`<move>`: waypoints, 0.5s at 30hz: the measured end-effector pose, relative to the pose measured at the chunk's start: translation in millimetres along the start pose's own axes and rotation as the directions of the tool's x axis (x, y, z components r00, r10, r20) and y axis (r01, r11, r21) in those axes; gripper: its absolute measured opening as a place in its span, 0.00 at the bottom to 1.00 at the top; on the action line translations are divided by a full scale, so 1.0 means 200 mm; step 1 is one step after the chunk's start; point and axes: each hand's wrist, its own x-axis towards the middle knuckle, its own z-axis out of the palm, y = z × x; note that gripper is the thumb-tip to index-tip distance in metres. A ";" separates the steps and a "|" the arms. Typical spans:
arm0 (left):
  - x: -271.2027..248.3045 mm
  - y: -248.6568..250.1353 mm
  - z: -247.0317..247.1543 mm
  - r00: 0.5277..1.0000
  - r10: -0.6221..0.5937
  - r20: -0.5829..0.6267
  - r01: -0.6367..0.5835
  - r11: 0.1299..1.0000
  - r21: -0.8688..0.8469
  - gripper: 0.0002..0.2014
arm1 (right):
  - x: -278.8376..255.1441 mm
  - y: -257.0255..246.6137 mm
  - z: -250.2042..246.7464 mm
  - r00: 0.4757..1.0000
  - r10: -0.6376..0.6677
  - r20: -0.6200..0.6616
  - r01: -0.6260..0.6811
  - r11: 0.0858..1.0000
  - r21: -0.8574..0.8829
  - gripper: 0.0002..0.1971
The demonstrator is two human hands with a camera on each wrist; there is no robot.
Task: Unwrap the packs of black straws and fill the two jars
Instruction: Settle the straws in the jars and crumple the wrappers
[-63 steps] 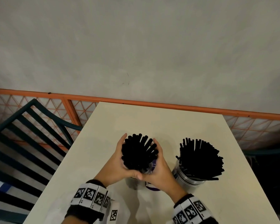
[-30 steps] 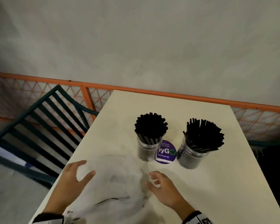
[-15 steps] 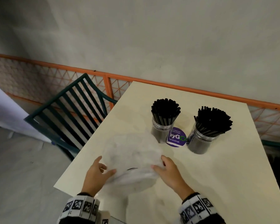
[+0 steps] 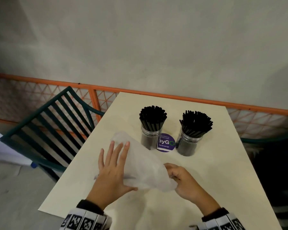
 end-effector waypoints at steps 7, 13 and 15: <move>-0.03 -0.07 0.02 0.981 0.085 0.173 -0.030 0.954 -0.299 0.12 | -0.02 -0.12 0.06 0.987 -0.041 -0.153 0.036 0.999 -0.039 0.14; -0.09 -0.14 -0.01 0.962 0.059 0.268 -0.041 0.997 -0.073 0.13 | -0.11 -0.28 0.03 0.978 -0.094 -0.187 0.050 0.973 -0.224 0.35; -0.09 -0.10 -0.02 0.964 0.108 0.245 -0.100 0.994 -0.044 0.10 | -0.11 -0.39 0.09 0.985 -0.163 -0.052 0.128 0.904 -0.407 0.42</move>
